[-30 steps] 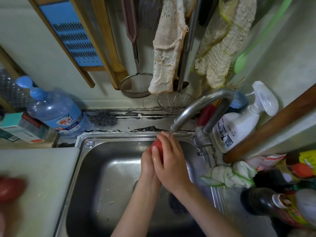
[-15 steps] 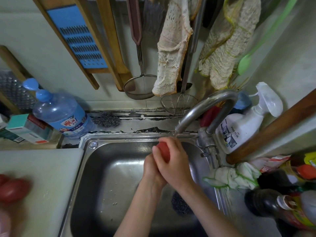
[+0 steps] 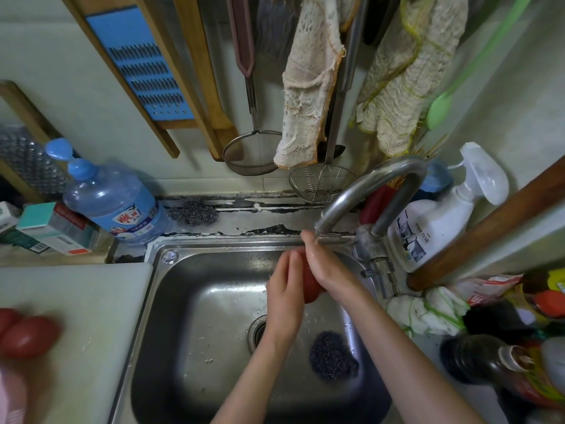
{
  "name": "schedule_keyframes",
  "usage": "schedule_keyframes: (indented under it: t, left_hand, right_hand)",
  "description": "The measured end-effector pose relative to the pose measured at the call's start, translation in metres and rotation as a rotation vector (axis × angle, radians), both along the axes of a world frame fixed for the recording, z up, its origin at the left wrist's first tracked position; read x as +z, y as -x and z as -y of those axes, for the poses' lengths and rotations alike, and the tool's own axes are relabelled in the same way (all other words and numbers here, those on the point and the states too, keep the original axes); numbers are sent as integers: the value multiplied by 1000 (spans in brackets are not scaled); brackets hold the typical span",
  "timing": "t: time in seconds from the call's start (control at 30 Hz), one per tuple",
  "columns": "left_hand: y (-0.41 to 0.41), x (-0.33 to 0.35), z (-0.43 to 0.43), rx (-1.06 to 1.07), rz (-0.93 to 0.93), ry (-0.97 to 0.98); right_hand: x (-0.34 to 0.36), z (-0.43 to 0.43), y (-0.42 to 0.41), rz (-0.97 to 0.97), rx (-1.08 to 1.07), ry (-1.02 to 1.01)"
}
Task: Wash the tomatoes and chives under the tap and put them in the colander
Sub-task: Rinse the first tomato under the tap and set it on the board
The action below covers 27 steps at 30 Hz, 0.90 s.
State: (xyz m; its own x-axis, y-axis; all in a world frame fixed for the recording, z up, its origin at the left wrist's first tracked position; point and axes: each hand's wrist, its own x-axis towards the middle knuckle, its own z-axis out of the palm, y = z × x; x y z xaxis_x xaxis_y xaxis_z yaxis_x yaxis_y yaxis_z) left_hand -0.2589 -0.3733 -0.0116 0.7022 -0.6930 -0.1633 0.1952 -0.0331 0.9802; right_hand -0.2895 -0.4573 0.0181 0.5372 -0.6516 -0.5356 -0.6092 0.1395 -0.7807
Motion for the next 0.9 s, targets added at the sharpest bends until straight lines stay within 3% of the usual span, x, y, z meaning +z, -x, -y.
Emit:
schedule_keyframes:
  t: [0.1, 0.2, 0.27, 0.43, 0.57, 0.63, 0.77, 0.9]
  left_hand:
    - [-11, 10, 9, 167, -281, -59]
    - [-21, 17, 18, 237, -631, -90]
    - [-17, 20, 18, 213, -648, -115]
    - [-3, 18, 11, 18, -484, 69]
    - [-7, 16, 11, 26, -537, -43]
    - [-10, 19, 13, 51, -663, -75]
    - [-13, 25, 14, 158, -887, -100]
    - [-13, 18, 14, 96, -853, -218]
  right_hand:
    - [-4, -19, 9, 67, -70, 60]
    - [-9, -42, 17, 107, -72, 385]
    - [-10, -43, 18, 125, -95, 498]
    - [-11, -23, 21, 44, -157, 771]
    - [-15, -10, 23, 43, -235, 483]
    - [-15, -12, 27, 89, -255, 492]
    - [-17, -39, 31, 24, -70, 834]
    - [-19, -37, 29, 24, -75, 1040]
